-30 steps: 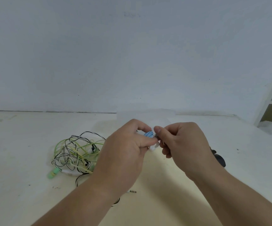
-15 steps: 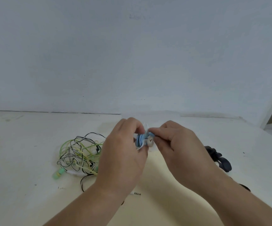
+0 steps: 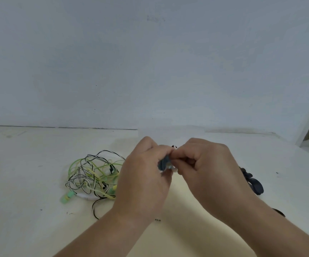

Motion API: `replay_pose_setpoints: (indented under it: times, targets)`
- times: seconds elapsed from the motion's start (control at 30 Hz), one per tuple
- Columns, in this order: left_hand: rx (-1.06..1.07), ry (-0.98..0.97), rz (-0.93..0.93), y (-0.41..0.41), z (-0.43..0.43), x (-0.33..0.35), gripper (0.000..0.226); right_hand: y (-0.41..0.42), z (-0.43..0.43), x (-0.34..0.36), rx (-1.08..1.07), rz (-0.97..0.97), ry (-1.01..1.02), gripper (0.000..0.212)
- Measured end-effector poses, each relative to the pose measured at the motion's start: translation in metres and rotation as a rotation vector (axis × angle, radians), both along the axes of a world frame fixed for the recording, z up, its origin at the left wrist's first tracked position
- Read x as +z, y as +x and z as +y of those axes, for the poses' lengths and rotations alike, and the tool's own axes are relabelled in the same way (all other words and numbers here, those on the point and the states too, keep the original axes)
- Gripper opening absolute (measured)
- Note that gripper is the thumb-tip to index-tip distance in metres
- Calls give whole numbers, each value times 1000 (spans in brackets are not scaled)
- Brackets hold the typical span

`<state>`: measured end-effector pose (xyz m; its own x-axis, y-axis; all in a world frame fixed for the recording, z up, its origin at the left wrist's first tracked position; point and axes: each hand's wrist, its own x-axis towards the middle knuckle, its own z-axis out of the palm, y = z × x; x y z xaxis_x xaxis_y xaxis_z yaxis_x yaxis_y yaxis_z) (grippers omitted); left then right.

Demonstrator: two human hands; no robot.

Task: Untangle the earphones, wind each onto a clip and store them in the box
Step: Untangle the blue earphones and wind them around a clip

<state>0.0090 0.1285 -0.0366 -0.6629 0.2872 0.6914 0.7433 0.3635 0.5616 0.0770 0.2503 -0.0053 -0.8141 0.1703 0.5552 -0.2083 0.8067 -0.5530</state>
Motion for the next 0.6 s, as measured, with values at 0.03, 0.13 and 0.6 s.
replay_pose_setpoints:
  times: [0.03, 0.13, 0.6]
  targets:
    - [-4, 24, -24, -1, 0, -1, 26, 1, 0, 1, 5, -5, -10, 25]
    - [-39, 151, -117, 1, 1, -1, 25, 2, 5, 5, 15, -17, -225, 21]
    - [-169, 410, -169, 0, 1, 1, 31, -6, 18, 5, 165, -199, -719, 13]
